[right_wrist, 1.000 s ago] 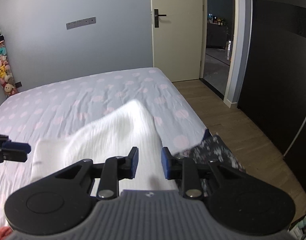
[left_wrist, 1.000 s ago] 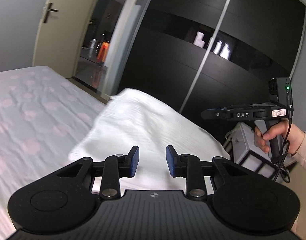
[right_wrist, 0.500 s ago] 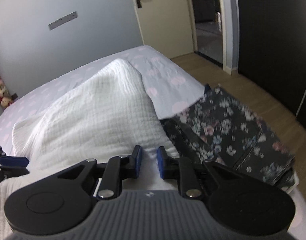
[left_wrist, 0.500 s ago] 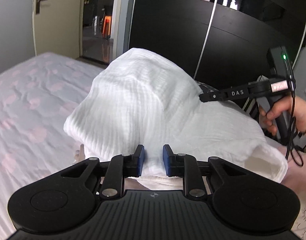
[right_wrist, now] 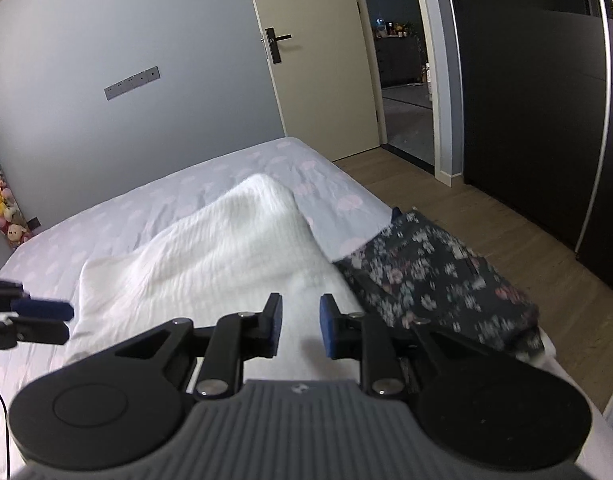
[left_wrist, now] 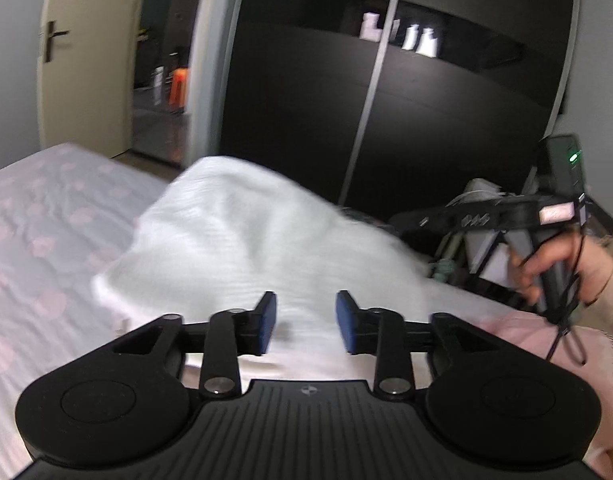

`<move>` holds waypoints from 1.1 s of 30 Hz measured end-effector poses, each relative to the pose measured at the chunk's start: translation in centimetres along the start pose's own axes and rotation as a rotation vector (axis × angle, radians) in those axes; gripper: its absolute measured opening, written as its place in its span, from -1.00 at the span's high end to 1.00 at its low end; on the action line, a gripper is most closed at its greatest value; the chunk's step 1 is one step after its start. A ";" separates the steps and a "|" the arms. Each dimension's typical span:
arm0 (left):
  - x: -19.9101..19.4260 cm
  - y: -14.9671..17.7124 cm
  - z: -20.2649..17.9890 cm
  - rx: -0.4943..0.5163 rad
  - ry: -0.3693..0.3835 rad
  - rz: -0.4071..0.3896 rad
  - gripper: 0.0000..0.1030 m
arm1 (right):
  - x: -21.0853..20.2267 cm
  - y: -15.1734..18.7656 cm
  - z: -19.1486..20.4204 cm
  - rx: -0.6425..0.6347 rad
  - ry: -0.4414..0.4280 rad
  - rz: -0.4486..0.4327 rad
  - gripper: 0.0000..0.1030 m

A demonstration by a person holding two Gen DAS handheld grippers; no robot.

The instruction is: Fold clothes

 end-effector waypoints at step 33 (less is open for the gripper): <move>-14.2 -1.1 -2.1 0.002 -0.303 -0.315 -0.57 | -18.5 2.1 11.6 0.041 0.353 -0.421 -0.99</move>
Point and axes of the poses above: each gripper's, at about its wrist camera, not at the fingertips, and x roughly the way its jaws point, z to its left, y to its underside, the point moved 9 cm from there along x, roughly the way its jaws point, and after that the axes turned 9 degrees about -z, right-handed, at the moved point
